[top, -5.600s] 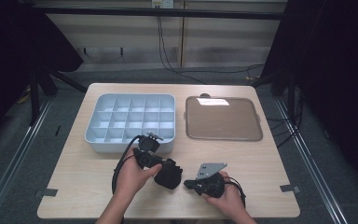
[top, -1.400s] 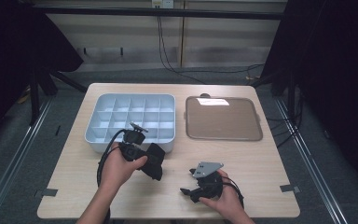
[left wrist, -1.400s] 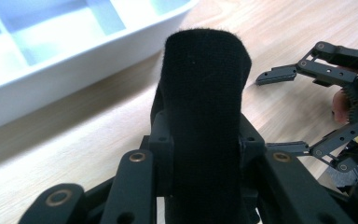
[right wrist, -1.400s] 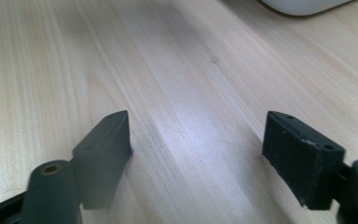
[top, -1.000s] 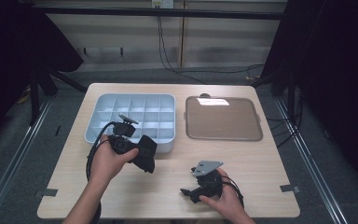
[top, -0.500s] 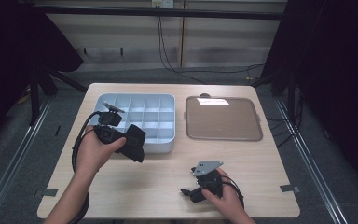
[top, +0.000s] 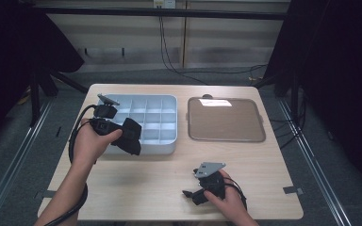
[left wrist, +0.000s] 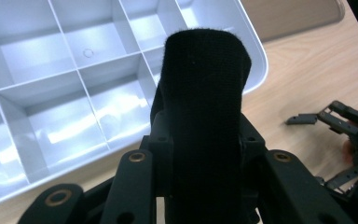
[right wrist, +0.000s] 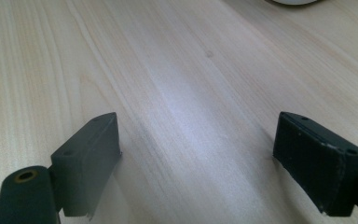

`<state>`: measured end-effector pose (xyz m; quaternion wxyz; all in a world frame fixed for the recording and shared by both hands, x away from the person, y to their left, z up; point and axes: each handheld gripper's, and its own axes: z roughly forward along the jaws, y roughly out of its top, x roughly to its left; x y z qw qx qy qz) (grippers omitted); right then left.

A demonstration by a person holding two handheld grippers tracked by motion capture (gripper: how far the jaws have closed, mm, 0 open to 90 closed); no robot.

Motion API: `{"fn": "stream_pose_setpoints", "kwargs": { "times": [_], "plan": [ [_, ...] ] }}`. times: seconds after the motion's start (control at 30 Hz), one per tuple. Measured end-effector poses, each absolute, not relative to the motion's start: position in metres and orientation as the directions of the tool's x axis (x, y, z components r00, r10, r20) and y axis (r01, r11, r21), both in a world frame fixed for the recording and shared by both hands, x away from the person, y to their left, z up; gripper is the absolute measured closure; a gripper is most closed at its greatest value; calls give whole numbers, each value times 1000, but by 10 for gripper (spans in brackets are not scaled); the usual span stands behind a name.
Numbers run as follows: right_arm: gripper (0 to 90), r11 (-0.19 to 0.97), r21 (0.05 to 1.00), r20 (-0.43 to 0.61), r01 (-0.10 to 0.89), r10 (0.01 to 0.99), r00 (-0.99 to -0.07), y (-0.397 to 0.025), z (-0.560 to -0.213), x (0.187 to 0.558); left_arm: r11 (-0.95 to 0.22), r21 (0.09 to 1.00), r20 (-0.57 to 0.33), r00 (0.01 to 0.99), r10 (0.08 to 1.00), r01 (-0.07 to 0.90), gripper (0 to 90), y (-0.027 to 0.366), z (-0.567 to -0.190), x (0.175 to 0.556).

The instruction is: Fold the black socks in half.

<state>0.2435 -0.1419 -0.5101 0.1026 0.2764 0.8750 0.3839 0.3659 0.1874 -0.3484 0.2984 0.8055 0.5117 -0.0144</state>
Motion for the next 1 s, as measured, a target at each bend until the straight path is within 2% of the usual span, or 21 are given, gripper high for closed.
{"fn": "stream_pose_setpoints", "kwargs": {
  "times": [1.0],
  "plan": [
    [140, 552, 728, 34, 407, 563, -825, -142, -510, 243, -207, 466, -289, 369, 883, 860, 670, 233, -349, 398]
  ]
}}
